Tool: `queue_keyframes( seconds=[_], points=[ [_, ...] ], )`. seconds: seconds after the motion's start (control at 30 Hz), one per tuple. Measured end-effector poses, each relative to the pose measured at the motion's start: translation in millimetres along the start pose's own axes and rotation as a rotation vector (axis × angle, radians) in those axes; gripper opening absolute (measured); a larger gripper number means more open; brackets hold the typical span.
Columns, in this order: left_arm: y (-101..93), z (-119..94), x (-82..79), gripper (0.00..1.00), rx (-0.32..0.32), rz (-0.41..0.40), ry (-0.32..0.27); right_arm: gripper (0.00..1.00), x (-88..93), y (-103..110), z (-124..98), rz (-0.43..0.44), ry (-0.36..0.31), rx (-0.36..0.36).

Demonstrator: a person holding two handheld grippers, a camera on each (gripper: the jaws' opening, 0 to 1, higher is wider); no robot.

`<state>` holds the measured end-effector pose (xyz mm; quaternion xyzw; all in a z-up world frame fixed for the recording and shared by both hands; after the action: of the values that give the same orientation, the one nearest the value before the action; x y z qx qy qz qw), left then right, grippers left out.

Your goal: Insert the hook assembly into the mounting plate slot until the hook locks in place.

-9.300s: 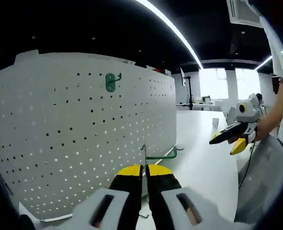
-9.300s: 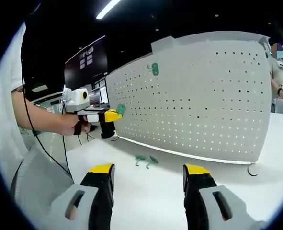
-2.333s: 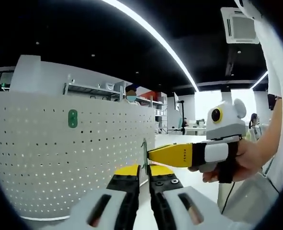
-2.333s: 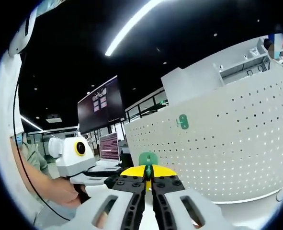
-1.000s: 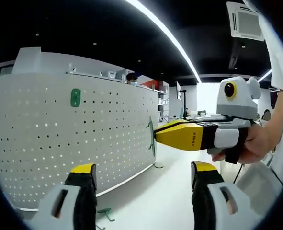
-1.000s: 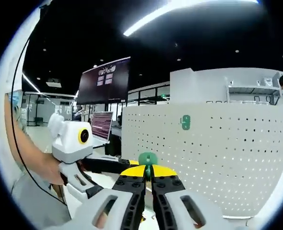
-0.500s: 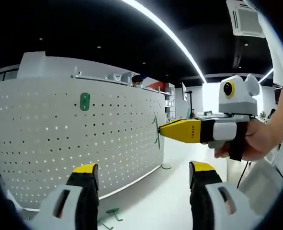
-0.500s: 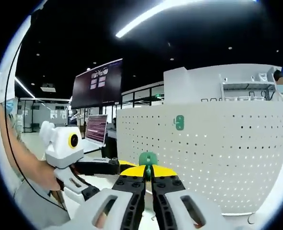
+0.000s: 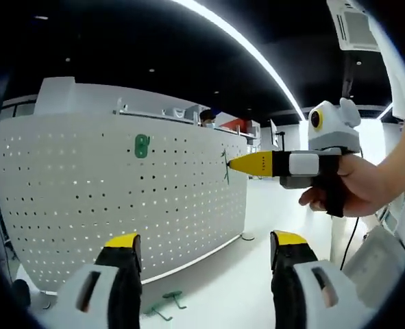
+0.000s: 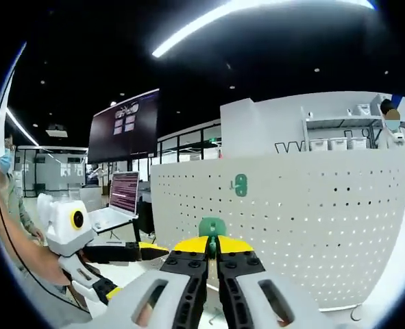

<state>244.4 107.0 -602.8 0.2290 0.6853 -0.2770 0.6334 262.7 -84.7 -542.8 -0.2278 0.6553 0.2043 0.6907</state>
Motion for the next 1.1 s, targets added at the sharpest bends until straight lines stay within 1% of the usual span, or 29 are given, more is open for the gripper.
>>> queue_keyframes(
  seconds=[0.3,0.57,0.87,1.03,1.1],
  points=[
    [3.1,-9,2.7,0.8,-0.038,-0.005,-0.005,0.01,-6.0,-10,9,-0.012,0.002,0.023],
    [6.6,-20,5.4,0.79,-0.071,-0.008,-0.012,0.01,-15.2,-18,21,-0.007,-0.017,0.052],
    [9.6,-27,7.6,0.79,-0.095,-0.011,-0.016,0.01,-23.3,-29,35,-0.007,-0.034,0.094],
    [13.3,-32,7.1,0.79,-0.116,-0.016,-0.026,0.01,-25.7,-35,43,-0.018,-0.043,0.133],
    [14.4,-33,6.6,0.78,-0.123,-0.022,-0.033,0.01,-27.0,-37,47,-0.009,-0.054,0.146]
  ],
)
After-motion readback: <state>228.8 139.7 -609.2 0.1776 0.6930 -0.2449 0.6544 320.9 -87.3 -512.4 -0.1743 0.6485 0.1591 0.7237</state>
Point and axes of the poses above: the point that each gripper's makers call its tool centre point, and the gripper's own axes: z roughly forward along the fingers, y roughly to its left, x roughly out of its underside, the point moved 10 cm from there along -z, roughly backward along the fingers, and after that the axes turned 4 degrees about -z, right-handed, at the moved point
